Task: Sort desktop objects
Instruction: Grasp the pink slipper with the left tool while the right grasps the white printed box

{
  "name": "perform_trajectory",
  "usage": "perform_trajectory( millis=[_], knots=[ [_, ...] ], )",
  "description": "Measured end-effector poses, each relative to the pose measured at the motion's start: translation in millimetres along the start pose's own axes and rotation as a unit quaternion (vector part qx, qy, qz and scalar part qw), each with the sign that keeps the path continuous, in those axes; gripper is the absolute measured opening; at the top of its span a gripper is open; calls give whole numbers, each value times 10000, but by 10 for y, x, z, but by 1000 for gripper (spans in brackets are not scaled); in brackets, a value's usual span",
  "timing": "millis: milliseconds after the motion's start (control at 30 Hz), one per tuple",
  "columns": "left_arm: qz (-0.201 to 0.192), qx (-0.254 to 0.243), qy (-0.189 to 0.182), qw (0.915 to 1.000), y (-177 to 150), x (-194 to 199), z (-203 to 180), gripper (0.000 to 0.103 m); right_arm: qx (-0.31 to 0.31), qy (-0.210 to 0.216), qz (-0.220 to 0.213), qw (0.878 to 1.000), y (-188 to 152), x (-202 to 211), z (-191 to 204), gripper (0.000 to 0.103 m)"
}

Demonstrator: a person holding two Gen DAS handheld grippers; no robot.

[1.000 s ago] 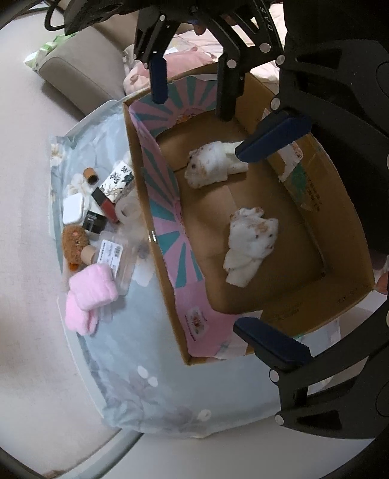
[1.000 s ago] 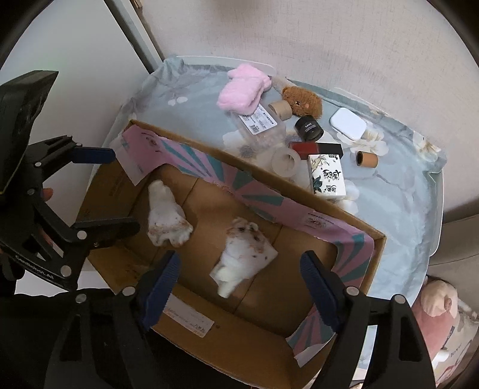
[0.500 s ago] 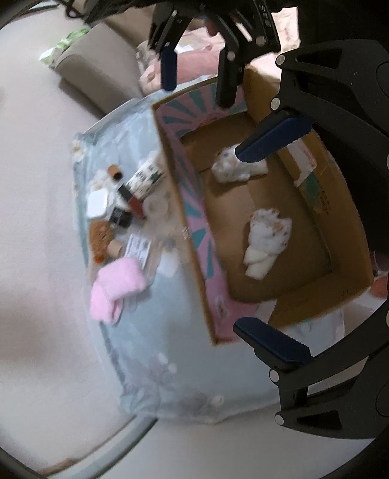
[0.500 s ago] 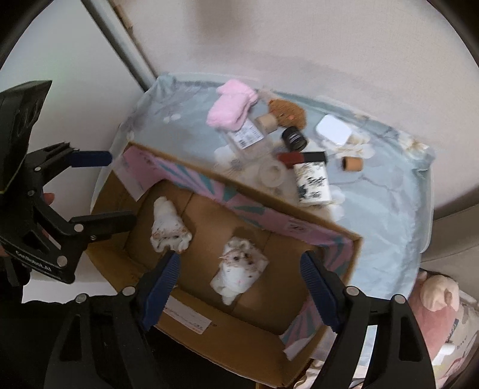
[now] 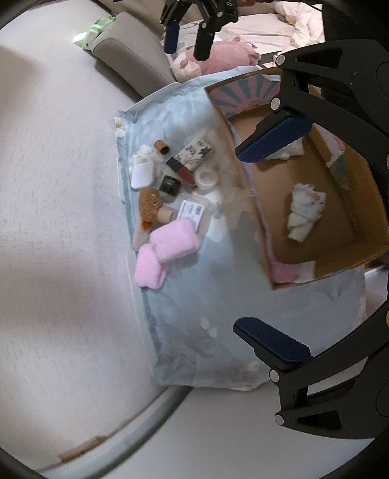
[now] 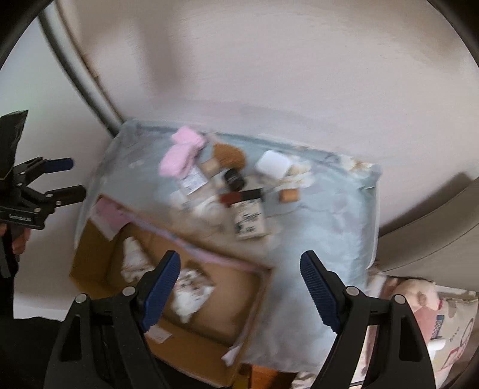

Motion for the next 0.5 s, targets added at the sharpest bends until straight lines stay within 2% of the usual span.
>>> perform_trajectory(
  millis=[133,233,333,433,500],
  knots=[
    [86,30,-185,9998,231,-240,6,103,-143,42,59,9999,157,-134,-130,79],
    [308,-7,-206,9993,385,-536,36,103,-153,28,278,9995,265,-369,-175,79],
    [564,-24,-256,9981,487,-914,60,103,-74,-19,605,9981,313,-738,-158,79],
    [940,94,-322,9950,492,-1295,111,102,8,-48,996,9950,265,-1152,-140,79],
    [1056,171,-436,9933,482,-1455,126,102,73,-82,1317,9912,196,-1424,-139,79]
  ],
)
Point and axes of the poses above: each gripper's, at about its wrist camera, not at the fingertips, and x roughly against the way its jaws point, z to its left, y to its top, the point moved 9 cm from there along -x, roughly the way its jaws point, and after that the axes turned 14 degrees about -x, right-handed, at the moved point
